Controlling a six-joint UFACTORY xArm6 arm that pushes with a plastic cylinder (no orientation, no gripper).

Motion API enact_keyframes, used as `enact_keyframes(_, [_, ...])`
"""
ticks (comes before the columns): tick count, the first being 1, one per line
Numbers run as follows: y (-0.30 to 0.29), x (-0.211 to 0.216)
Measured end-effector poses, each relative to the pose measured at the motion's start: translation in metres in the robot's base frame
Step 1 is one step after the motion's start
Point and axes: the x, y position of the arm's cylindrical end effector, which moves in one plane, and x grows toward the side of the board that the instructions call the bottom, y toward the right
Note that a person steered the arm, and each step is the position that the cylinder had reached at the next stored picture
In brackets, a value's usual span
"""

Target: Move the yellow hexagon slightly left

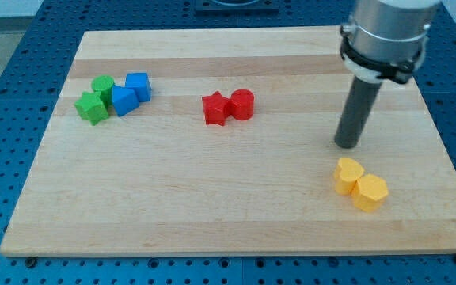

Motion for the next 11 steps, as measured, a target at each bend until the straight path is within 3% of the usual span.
enact_keyframes(4, [0.058, 0.088])
enact_keyframes(11, [-0.115, 0.093])
